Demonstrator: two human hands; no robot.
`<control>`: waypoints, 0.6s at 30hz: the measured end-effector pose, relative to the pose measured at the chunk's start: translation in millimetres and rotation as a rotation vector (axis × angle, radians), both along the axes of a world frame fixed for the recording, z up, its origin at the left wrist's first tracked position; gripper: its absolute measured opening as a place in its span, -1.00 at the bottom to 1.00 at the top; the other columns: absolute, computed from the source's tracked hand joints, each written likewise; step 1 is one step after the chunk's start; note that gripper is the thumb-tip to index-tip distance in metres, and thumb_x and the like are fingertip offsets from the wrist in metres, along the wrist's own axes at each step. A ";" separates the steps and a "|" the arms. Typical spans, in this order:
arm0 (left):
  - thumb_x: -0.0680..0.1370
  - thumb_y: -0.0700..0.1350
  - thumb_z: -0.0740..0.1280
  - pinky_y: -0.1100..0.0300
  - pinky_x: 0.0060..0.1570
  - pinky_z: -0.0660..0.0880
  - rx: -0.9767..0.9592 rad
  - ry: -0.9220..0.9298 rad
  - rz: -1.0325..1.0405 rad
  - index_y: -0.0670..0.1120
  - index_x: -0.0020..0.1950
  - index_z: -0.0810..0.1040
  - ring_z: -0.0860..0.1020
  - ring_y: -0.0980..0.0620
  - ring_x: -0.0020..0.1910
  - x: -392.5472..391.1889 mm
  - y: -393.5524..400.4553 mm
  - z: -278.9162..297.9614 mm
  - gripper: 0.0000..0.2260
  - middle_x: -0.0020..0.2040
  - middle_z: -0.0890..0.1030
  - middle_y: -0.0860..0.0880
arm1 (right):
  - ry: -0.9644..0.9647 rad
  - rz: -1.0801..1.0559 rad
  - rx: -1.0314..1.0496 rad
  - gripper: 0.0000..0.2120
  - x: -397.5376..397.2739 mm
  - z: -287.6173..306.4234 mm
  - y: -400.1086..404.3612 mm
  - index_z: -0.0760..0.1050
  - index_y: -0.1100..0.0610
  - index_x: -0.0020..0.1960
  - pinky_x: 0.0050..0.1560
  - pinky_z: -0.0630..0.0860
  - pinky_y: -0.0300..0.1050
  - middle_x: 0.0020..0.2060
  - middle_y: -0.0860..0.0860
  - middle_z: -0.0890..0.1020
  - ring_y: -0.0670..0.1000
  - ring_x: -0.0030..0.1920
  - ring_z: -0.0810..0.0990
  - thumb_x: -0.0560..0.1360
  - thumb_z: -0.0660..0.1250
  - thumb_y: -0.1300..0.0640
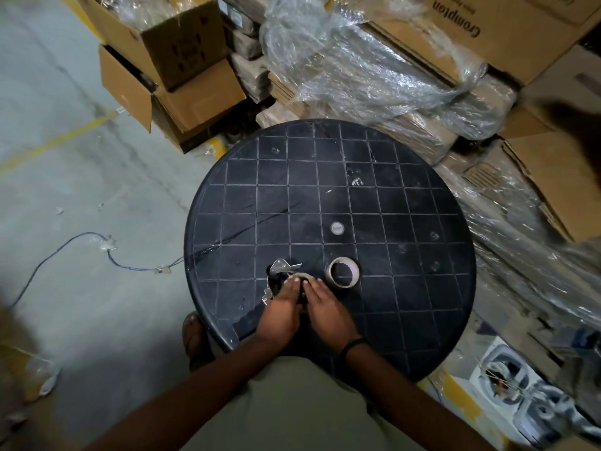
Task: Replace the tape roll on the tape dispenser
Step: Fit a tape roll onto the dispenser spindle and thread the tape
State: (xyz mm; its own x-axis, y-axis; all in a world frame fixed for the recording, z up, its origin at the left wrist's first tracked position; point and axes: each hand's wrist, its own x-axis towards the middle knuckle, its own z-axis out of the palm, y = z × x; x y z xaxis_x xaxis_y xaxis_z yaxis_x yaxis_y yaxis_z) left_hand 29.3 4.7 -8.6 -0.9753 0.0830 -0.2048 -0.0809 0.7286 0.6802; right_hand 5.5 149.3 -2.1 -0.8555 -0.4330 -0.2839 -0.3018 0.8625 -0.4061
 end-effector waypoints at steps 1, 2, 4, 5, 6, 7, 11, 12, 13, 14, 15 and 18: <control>0.58 -0.19 0.17 0.12 0.50 0.21 -0.060 -0.003 -0.091 -0.17 0.56 0.22 0.23 -0.09 0.54 1.2 1.5 -5.3 -0.47 0.56 0.25 -0.16 | 0.002 0.051 0.035 -0.49 2.0 -1.7 0.0 0.18 0.23 0.56 0.52 -0.01 -0.11 0.57 0.14 0.21 0.15 0.57 0.15 0.61 0.06 0.29; 0.60 -0.18 0.14 0.12 0.54 0.09 -0.127 -0.015 -0.172 -0.20 0.58 0.13 0.11 -0.12 0.58 3.0 3.5 -9.8 -0.46 0.59 0.14 -0.18 | 0.034 0.074 0.063 -0.49 2.8 -4.7 1.7 0.19 0.23 0.55 0.51 0.03 -0.09 0.56 0.13 0.22 0.15 0.57 0.17 0.60 0.02 0.26; 0.61 -0.18 0.12 0.04 0.56 -0.09 -0.278 -0.035 -0.257 -0.26 0.59 0.00 -0.05 -0.21 0.59 6.7 3.8 -13.4 -0.43 0.60 0.01 -0.25 | 0.086 0.078 0.108 -0.50 0.3 -8.2 5.4 0.28 0.21 0.52 0.46 0.22 -0.07 0.52 0.11 0.34 0.12 0.52 0.31 0.58 0.06 0.21; 0.61 -0.20 0.13 0.01 0.55 -0.14 -0.330 -0.011 -0.276 -0.28 0.58 -0.03 -0.08 -0.24 0.59 7.6 2.0 -16.3 -0.41 0.60 -0.01 -0.27 | 0.083 0.076 0.127 -0.51 -2.2 -8.1 6.0 0.30 0.19 0.51 0.44 0.29 -0.07 0.50 0.10 0.37 0.09 0.50 0.34 0.59 0.15 0.20; 0.60 -0.21 0.15 -0.01 0.54 -0.13 -0.364 0.019 -0.302 -0.30 0.57 -0.01 -0.08 -0.26 0.58 7.0 -0.2 -20.3 -0.41 0.59 0.02 -0.29 | 0.065 0.076 0.133 -0.50 -4.1 -6.6 6.3 0.28 0.17 0.52 0.43 0.32 -0.09 0.50 0.08 0.37 0.07 0.51 0.33 0.59 0.22 0.18; 0.58 -0.21 0.19 -0.02 0.52 -0.09 -0.380 0.033 -0.313 -0.31 0.56 0.04 -0.06 -0.25 0.57 5.4 -3.3 -22.8 -0.40 0.58 0.08 -0.31 | 0.039 0.080 0.130 -0.48 -5.6 -4.0 6.3 0.26 0.15 0.53 0.43 0.33 -0.10 0.51 0.07 0.36 0.06 0.51 0.31 0.59 0.26 0.15; 0.64 -0.03 0.19 0.02 0.55 -0.07 -0.307 -0.095 -0.248 -0.28 0.58 -0.05 -0.15 -0.22 0.58 -1.1 -0.1 -19.5 -0.35 0.60 -0.07 -0.28 | 0.009 0.149 0.127 -0.54 -10.1 6.1 14.4 0.33 0.15 0.48 0.47 0.28 -0.11 0.56 0.07 0.23 0.03 0.54 0.24 0.60 0.26 0.13; 0.65 -0.01 0.18 0.04 0.54 -0.04 -0.263 -0.172 -0.218 -0.26 0.59 -0.07 -0.13 -0.21 0.59 -2.5 0.5 -17.0 -0.34 0.60 -0.11 -0.26 | -0.030 0.150 0.118 -0.55 -11.7 9.1 16.2 0.36 0.14 0.45 0.46 0.29 -0.11 0.58 0.06 0.18 0.03 0.54 0.24 0.59 0.29 0.12; 0.64 0.00 0.20 0.06 0.54 0.01 -0.227 -0.197 -0.177 -0.23 0.60 -0.07 -0.08 -0.20 0.59 -3.7 1.4 -16.3 -0.33 0.61 -0.11 -0.25 | -0.092 0.136 0.113 -0.53 -13.5 11.4 17.8 0.37 0.13 0.44 0.44 0.31 -0.10 0.60 0.04 0.13 0.04 0.53 0.26 0.56 0.34 0.11; 0.63 0.01 0.22 0.07 0.52 0.09 -0.208 -0.194 -0.140 -0.21 0.60 -0.04 0.00 -0.19 0.58 -3.6 1.4 -15.3 -0.32 0.61 -0.06 -0.24 | -0.152 0.107 0.104 -0.51 -15.5 12.8 18.8 0.39 0.11 0.42 0.41 0.35 -0.07 0.61 0.03 0.07 0.08 0.49 0.32 0.52 0.40 0.09; 0.61 0.03 0.25 0.07 0.50 0.16 -0.197 -0.175 -0.113 -0.20 0.60 0.00 0.09 -0.19 0.56 -3.1 0.9 -13.4 -0.31 0.61 0.02 -0.23 | -0.195 0.068 0.087 -0.49 -17.6 13.6 19.4 0.41 0.10 0.38 0.38 0.40 -0.03 0.62 0.02 0.03 0.12 0.45 0.39 0.48 0.44 0.06; 0.56 0.02 0.35 0.07 0.44 0.25 -0.201 -0.085 -0.120 -0.20 0.57 0.16 0.29 -0.18 0.46 0.0 0.1 -9.9 -0.32 0.55 0.24 -0.19 | -0.267 -0.010 0.067 -0.40 -22.9 12.4 17.2 0.43 0.12 0.32 0.35 0.44 -0.01 0.61 0.07 0.01 0.19 0.39 0.46 0.35 0.55 0.02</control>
State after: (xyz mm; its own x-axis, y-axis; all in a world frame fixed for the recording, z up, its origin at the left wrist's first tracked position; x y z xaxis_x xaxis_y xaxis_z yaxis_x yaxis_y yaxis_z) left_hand 29.3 4.9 -18.4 -0.9395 0.1462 -0.3098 -0.0364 0.8566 0.5146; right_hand -17.5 166.6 10.3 -0.7509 -0.3978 -0.5272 -0.1832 0.8924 -0.4123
